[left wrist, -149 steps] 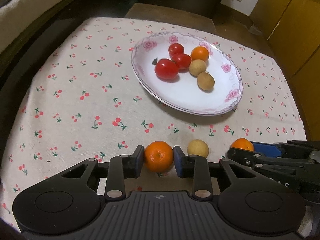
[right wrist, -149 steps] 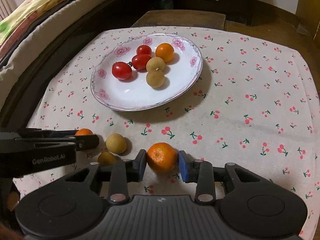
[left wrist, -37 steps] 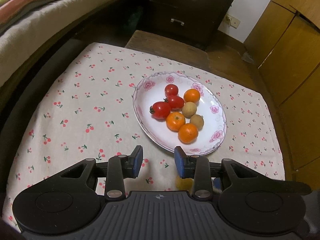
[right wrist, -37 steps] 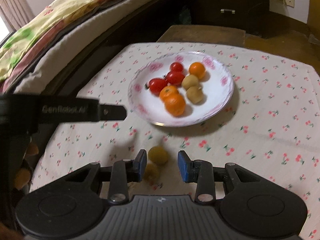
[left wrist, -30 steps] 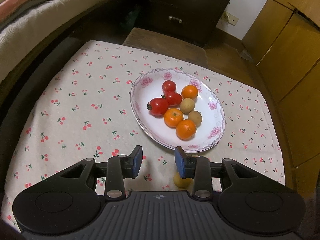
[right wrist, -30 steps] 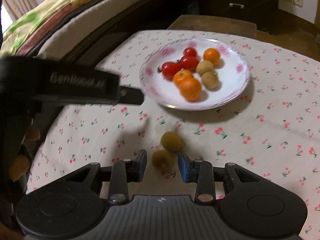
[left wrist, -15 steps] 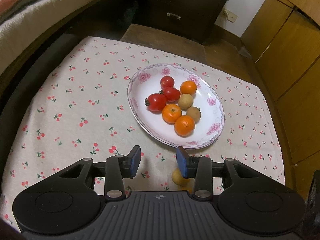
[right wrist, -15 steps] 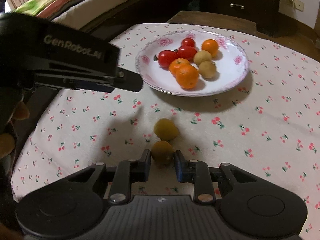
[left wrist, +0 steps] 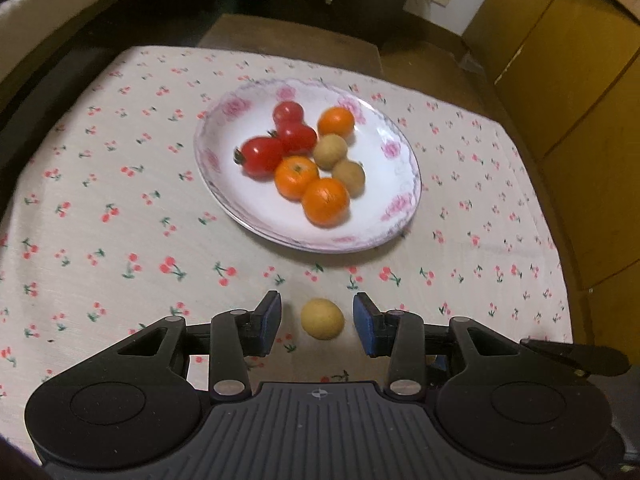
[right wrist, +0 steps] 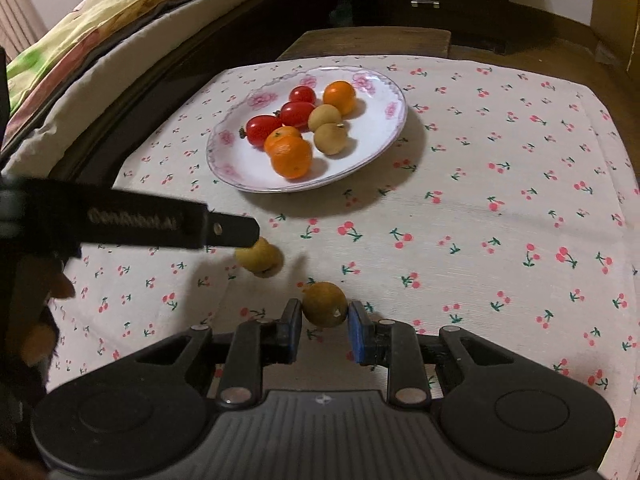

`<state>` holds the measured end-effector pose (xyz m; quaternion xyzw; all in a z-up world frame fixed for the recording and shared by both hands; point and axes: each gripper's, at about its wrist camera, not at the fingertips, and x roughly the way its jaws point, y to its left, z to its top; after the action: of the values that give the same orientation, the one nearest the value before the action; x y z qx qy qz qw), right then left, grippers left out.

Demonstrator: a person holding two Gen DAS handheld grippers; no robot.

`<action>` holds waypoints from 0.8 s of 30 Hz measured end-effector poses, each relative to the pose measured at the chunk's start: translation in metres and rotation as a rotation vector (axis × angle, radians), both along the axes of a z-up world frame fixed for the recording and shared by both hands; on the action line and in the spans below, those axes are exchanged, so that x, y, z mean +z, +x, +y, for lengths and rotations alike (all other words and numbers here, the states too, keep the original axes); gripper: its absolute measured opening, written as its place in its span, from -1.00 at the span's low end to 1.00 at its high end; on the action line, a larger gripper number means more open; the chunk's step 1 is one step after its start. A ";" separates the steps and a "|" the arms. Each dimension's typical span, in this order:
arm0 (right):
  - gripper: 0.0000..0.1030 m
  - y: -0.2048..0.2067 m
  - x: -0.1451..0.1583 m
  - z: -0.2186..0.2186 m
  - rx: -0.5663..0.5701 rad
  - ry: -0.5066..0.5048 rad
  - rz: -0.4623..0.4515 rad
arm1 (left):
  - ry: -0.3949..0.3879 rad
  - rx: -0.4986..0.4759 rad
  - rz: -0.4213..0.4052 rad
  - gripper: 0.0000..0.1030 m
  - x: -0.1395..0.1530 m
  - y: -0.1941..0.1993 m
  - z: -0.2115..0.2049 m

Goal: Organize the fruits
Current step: 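Close the left gripper on a tan fruit while the right closes on the other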

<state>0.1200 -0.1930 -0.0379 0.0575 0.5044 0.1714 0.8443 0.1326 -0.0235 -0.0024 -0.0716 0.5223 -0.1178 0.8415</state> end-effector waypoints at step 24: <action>-0.47 0.003 -0.001 -0.001 0.003 -0.024 -0.008 | 0.088 -0.032 0.002 -0.32 -0.013 -0.007 -0.011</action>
<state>0.1226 -0.1940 -0.0386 0.0460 0.5031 0.1668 0.8467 0.1259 -0.0341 -0.0153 -0.0263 0.5289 -0.1083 0.8413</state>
